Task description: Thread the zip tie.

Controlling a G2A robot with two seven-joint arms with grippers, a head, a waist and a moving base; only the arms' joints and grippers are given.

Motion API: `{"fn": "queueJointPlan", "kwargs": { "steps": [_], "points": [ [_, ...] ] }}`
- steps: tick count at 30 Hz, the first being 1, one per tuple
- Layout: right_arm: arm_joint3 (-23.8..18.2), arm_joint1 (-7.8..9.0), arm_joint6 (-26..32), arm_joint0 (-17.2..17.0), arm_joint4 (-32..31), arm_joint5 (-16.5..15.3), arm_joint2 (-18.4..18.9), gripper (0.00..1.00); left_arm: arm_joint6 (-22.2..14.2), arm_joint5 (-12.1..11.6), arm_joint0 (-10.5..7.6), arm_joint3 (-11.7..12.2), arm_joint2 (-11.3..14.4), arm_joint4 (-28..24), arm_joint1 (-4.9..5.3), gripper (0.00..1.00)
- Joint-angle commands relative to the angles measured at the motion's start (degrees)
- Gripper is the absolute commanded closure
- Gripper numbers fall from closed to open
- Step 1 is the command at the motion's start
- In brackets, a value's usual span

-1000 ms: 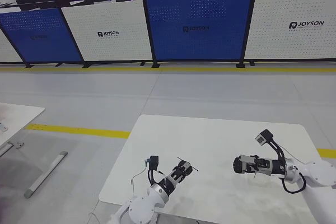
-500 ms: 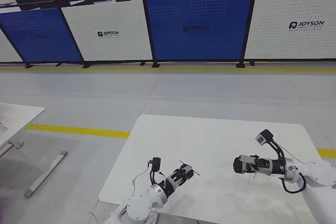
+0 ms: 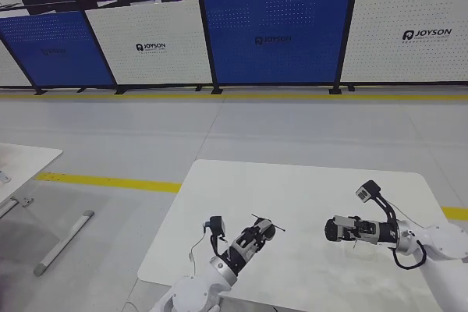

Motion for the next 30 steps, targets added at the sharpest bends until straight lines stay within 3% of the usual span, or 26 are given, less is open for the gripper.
{"fn": "queueJointPlan", "kwargs": {
  "steps": [1,5,8,27,30],
  "points": [
    [0.0,0.0,0.0,0.0,0.0,0.0,0.0,0.0,0.9,-1.1,0.75,-2.0,0.1,-0.6,-0.05,1.0],
    [0.0,0.0,0.0,0.0,0.0,0.0,0.0,0.0,2.2,-3.5,2.4,-5.0,0.4,-0.7,-0.09,1.0],
    [0.0,0.0,0.0,0.0,0.0,0.0,0.0,0.0,0.8,-2.4,3.01,-6.1,0.0,-2.0,0.06,1.0],
    [0.0,0.0,0.0,0.0,0.0,0.0,0.0,0.0,0.3,-1.7,2.55,-6.1,-0.2,-2.4,0.08,1.0],
    [0.0,0.0,0.0,0.0,0.0,0.0,0.0,0.0,-0.6,-3.3,3.0,-7.7,-0.6,-4.1,0.12,1.0]
  ]
}}
